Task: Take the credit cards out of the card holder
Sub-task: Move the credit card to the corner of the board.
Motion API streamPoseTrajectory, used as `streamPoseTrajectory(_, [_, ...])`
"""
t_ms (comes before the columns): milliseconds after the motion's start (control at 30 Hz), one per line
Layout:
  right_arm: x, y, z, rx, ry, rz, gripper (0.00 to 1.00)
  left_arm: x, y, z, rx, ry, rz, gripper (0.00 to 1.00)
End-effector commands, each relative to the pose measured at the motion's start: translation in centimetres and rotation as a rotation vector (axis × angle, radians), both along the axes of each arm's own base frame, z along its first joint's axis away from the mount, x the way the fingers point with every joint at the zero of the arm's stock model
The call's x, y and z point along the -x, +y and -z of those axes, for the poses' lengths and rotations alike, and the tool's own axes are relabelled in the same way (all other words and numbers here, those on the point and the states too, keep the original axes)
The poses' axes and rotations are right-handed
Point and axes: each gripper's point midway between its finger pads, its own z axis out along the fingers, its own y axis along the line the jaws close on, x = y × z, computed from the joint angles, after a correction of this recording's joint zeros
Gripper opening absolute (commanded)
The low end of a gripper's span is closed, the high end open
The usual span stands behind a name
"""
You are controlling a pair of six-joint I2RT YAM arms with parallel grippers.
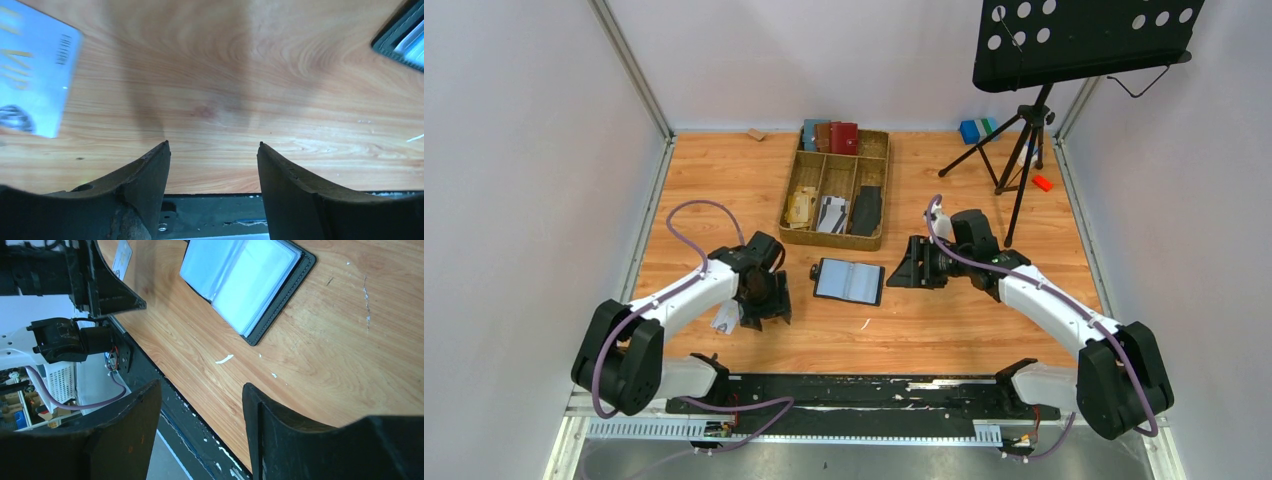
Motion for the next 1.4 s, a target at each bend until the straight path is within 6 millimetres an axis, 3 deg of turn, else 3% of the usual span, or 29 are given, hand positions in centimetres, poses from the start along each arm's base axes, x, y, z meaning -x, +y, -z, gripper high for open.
streamPoseTrajectory(0, [0.2, 0.5, -1.2, -0.042, -0.034, -0.017, 0.6, -3.8, 3.2, -3.0, -0.163, -0.121, -0.037, 0.73])
streamPoseTrajectory(167, [0.7, 0.3, -1.3, -0.042, -0.03, -0.026, 0.6, -7.3, 6.5, -4.9, -0.198, -0.179, -0.202, 0.69])
streamPoseTrajectory(400, [1.5, 0.0, -1.8, -0.047, -0.038, -0.034, 0.6, -9.6, 12.7, -4.6, -0.229, -0.193, -0.472, 0.57])
streamPoseTrajectory(500, [2.0, -0.2, -2.0, -0.047, -0.043, -0.04, 0.6, -9.9, 15.1, -3.8, -0.253, -0.178, -0.562, 0.41])
streamPoseTrajectory(600, [2.4, -0.4, -2.3, -0.041, -0.048, -0.045, 0.6, -9.6, 16.9, -3.0, -0.276, -0.148, -0.623, 0.13])
streamPoseTrajectory(667, [2.5, -0.6, -2.4, -0.036, -0.054, -0.047, 0.6, -9.3, 17.6, -2.3, -0.283, -0.123, -0.652, 0.0])
streamPoseTrajectory(833, [2.4, -0.6, -2.7, -0.034, -0.071, -0.048, 0.6, -8.1, 16.6, 0.5, -0.234, -0.067, -0.689, 0.0])
streamPoseTrajectory(1033, [2.3, -0.7, -3.3, -0.034, -0.085, -0.049, 0.59, -5.3, 14.7, 3.6, -0.169, 0.011, -0.702, 0.0])
streamPoseTrajectory(1367, [2.1, -0.4, -2.9, -0.056, -0.076, -0.044, 0.59, -1.3, 10.9, 4.0, -0.049, 0.025, -0.699, 0.0])
